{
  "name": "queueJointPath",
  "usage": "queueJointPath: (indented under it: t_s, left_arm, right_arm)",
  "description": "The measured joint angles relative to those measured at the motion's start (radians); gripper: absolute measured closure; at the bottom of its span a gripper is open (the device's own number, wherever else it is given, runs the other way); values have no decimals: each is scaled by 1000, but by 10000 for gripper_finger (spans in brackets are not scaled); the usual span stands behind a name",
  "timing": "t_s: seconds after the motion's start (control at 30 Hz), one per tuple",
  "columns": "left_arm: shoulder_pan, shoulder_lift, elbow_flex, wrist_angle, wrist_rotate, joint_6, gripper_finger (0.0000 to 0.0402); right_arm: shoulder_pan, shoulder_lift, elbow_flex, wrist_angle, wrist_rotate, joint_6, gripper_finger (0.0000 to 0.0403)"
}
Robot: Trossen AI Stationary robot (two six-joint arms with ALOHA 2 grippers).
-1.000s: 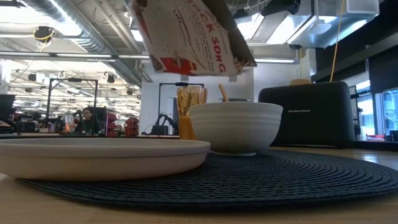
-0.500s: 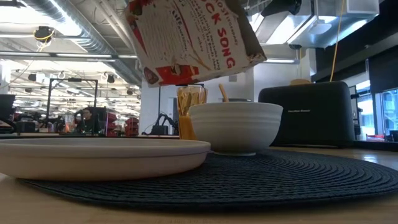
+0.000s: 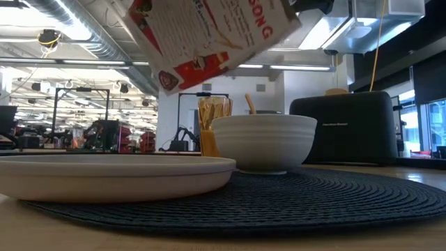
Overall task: Arrange a breakfast setting
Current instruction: Pour the cereal from the cereal box into the white bowl
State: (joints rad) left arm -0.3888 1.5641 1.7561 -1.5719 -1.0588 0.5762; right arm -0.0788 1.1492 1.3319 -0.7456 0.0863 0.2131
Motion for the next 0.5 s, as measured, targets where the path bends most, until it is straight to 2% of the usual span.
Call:
queueJointPath:
  t_s: [0.37,0.5]
  left_arm:
    - [-1,-62,0,-1,27,-149,401]
    - [4,-90,0,0,99,-282,401]
  right_arm:
    - [0,0,0,33,60,-13,158]
    - [0,0,12,41,206,-28,158]
